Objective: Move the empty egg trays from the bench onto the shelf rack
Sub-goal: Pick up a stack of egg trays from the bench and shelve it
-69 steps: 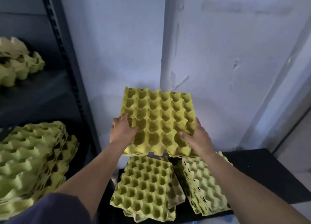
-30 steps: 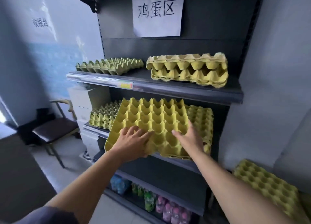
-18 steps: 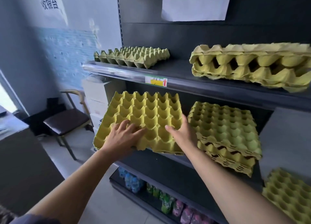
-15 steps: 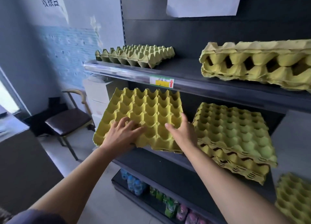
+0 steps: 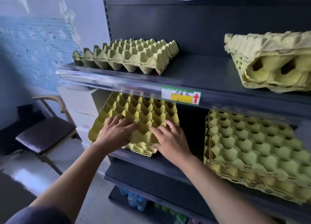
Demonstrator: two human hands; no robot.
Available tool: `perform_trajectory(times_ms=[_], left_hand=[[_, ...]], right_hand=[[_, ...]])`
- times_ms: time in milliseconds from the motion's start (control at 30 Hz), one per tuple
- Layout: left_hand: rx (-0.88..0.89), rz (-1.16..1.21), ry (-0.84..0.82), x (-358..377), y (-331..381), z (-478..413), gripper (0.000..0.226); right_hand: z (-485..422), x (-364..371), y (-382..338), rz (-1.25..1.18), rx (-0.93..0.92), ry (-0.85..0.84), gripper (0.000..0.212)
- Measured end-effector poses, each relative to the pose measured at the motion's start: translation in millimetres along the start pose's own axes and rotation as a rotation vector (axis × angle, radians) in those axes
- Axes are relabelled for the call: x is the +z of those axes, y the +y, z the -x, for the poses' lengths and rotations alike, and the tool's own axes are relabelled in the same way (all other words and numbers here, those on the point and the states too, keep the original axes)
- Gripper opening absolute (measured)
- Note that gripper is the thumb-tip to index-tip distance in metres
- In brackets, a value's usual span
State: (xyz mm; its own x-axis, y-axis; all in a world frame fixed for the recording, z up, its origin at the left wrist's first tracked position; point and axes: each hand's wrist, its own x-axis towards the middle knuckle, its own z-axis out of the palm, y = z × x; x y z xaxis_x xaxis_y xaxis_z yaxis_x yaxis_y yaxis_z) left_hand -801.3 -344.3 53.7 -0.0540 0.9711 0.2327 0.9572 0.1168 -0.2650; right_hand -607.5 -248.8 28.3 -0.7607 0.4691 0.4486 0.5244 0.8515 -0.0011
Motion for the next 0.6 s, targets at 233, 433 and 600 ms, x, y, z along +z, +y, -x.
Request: perform_trajectory(times_ms=[233,433,600], left_hand=[[0.111,0.154,-0.061,54,-49,-52,0.084],[0.158,0.23,-0.175,89,-60,-51,0.077],[0.157,0.298,-0.082,71,-57,-51,0.067]], right_hand=[[-41,44,-30,0.075,0.283,-0.094,0.06],[-41,65,-42,0.079,0.342,-0.279,0.056],[-42,51,-43,0.077,0.341,-0.276,0.062]])
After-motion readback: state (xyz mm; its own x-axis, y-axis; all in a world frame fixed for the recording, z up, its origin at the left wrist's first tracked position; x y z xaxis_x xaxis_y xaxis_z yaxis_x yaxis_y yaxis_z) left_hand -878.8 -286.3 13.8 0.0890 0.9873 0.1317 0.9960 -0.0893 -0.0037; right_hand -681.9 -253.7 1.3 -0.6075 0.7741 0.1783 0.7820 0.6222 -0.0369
